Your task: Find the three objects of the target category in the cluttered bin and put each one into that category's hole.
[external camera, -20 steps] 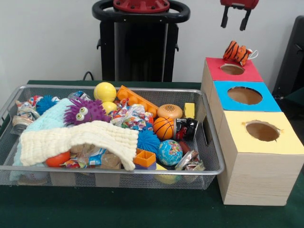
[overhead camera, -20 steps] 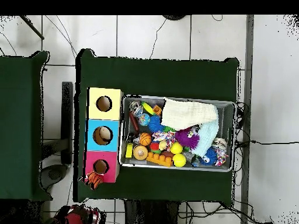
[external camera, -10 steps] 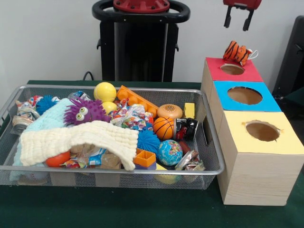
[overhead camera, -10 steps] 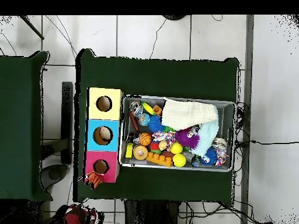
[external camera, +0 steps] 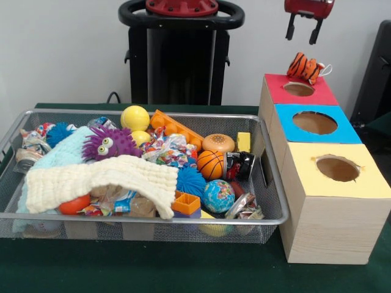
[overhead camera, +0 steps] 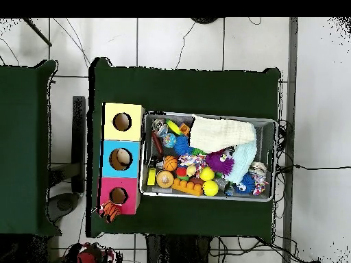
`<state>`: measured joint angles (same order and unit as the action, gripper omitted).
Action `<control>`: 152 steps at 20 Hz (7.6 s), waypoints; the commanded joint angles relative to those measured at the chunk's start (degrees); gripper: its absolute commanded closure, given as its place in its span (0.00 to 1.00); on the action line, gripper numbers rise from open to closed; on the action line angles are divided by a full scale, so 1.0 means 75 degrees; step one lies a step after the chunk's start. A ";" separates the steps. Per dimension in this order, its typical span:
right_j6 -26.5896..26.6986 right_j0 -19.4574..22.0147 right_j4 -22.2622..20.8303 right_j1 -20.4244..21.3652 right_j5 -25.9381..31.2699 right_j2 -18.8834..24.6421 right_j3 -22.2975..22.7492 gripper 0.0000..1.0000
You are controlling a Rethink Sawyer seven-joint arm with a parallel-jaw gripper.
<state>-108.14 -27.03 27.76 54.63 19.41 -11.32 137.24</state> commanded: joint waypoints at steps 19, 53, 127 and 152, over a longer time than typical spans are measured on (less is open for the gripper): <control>-0.2940 -0.0976 0.0991 -0.1197 -0.0517 0.0602 -0.0123 0.00; -0.3474 -0.0693 0.1014 -0.2005 -0.2289 0.1385 -0.0313 0.00; -0.3749 0.2880 -0.0972 -0.1804 -0.3652 0.3935 0.0341 0.00; -0.3403 0.2465 -0.0755 -0.1715 -0.3315 0.3413 -0.0014 0.00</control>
<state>-125.06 -7.94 20.68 43.23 -3.89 16.11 145.56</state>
